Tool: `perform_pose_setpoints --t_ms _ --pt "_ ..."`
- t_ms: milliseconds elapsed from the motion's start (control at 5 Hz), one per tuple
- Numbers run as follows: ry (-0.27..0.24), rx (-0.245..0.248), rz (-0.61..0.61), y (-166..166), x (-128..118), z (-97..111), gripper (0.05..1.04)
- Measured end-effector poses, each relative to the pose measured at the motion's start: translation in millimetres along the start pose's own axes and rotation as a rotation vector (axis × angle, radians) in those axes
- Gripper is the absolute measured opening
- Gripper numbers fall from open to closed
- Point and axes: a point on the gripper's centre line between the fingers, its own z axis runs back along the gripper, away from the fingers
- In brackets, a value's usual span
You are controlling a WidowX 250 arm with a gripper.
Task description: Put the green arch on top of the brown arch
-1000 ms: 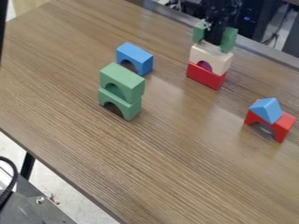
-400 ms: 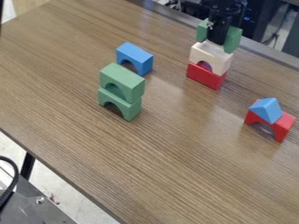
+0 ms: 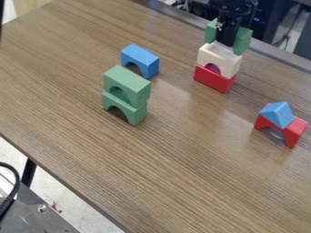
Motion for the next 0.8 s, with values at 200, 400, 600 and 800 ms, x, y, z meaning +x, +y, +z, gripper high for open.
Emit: perform_pose_setpoints --t_ms 200,400,600,800 --pt "-0.001 0.001 -0.002 0.1 -0.4 -0.6 0.582" --pt "-0.001 0.000 0.000 0.0 -0.4 0.0 0.582" --pt "-0.006 0.000 -0.002 0.0 0.3 0.0 0.582" --pt "-0.020 -0.006 0.011 -0.5 2.5 -1.0 0.582"
